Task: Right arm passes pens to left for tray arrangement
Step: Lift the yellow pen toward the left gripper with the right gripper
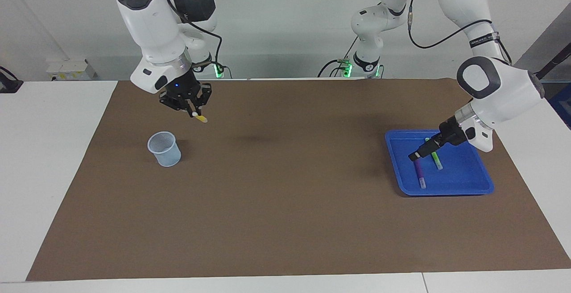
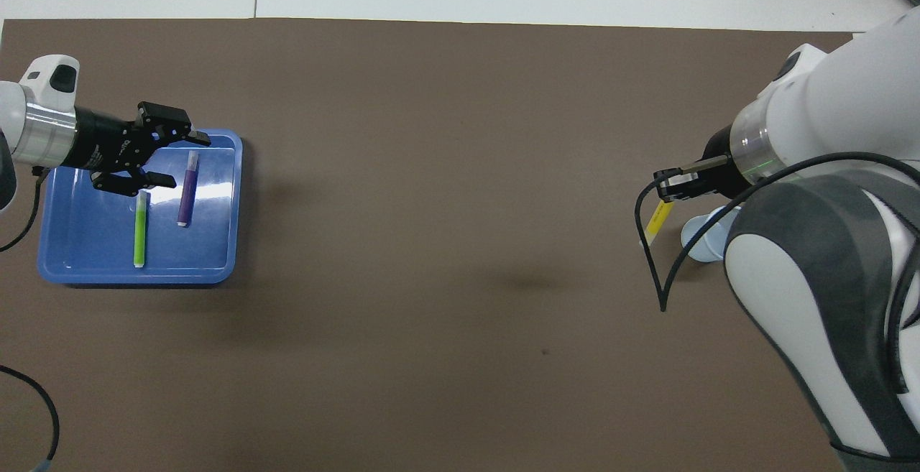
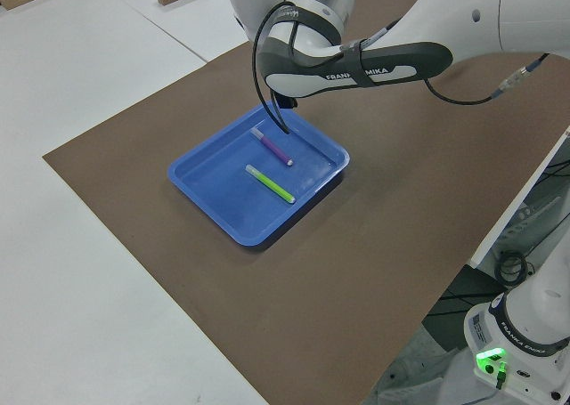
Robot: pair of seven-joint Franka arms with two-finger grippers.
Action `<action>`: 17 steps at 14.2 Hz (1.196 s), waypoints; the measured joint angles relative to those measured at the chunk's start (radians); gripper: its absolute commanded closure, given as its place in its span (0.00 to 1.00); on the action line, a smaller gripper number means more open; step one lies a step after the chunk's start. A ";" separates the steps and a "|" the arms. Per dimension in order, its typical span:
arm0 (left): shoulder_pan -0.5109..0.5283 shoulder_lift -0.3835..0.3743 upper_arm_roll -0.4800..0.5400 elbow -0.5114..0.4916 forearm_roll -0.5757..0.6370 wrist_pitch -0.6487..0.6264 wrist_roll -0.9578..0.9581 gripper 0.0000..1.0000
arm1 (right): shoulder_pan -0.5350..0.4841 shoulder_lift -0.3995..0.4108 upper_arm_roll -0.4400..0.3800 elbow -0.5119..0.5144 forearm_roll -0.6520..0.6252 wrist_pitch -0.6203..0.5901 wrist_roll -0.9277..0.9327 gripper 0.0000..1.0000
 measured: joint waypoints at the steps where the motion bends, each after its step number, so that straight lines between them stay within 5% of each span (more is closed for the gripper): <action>1: -0.011 -0.010 0.000 0.001 -0.030 0.000 -0.048 0.00 | 0.010 0.002 0.000 0.000 0.042 0.021 0.066 1.00; 11: -0.085 -0.076 -0.002 0.003 -0.253 0.013 -0.495 0.00 | 0.194 0.018 0.007 -0.084 0.205 0.465 0.675 1.00; 17: -0.207 -0.080 -0.004 -0.008 -0.310 0.167 -0.759 0.00 | 0.301 0.013 0.008 -0.168 0.207 0.749 0.990 1.00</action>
